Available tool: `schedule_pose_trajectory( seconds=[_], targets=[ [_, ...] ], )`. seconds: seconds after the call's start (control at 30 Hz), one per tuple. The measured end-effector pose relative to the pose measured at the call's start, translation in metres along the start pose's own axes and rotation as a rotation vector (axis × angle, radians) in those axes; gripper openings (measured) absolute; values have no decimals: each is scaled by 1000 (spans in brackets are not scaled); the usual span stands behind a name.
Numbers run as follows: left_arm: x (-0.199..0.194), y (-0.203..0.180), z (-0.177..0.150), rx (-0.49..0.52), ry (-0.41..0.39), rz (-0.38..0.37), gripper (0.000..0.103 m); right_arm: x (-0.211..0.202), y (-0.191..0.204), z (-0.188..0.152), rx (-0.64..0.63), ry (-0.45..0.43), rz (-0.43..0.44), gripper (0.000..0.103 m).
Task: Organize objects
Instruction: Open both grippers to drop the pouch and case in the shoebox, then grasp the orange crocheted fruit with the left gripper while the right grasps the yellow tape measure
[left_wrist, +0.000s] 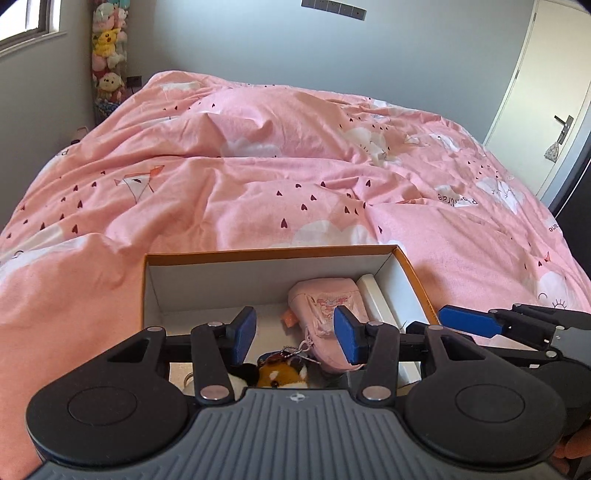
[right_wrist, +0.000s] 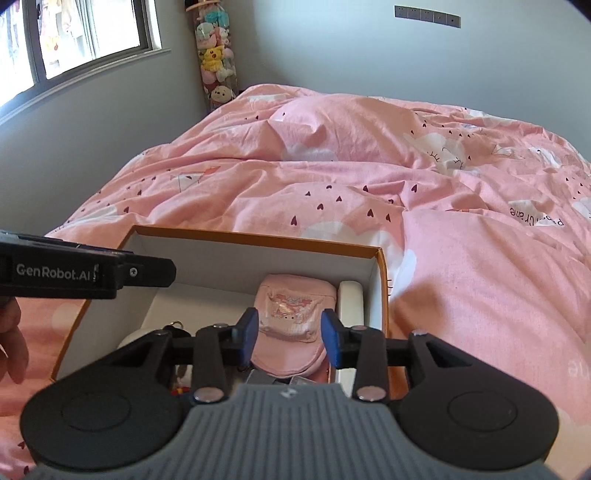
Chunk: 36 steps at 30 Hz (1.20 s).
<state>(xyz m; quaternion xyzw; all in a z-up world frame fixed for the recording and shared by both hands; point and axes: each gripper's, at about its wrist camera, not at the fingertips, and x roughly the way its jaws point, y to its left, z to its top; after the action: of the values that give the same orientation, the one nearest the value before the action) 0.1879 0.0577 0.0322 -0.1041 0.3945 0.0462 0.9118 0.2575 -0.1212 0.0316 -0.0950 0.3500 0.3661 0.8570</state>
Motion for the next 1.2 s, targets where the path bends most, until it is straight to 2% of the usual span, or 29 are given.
schedule_pose_trajectory(
  seconds=[0.17,0.37,0.47,0.57,0.73,0.87,1.03,1.2],
  targets=[
    [-22,1,-18,21,-27,26,55,-28,17,-20,13,-46,57,45],
    [-43,11,-42,10,-15,16,55,-47,38,-48,54,-23,147,47],
    [-51,16,-56,16,31,-3,55,-49,47,-62,64,19,198,47],
    [-51,25,-74,8,97,-23,51,-46,56,-80,85,75,215,47],
    [-37,43,-109,-46,234,-27,50,-27,68,-108,91,206,167,46],
    [-25,50,-129,-79,314,-43,50,-12,71,-125,100,303,161,46],
    [-7,45,-149,-80,374,-63,50,0,76,-147,116,415,184,46],
    [6,38,-164,-31,415,-59,57,11,80,-159,92,479,146,46]
  ],
)
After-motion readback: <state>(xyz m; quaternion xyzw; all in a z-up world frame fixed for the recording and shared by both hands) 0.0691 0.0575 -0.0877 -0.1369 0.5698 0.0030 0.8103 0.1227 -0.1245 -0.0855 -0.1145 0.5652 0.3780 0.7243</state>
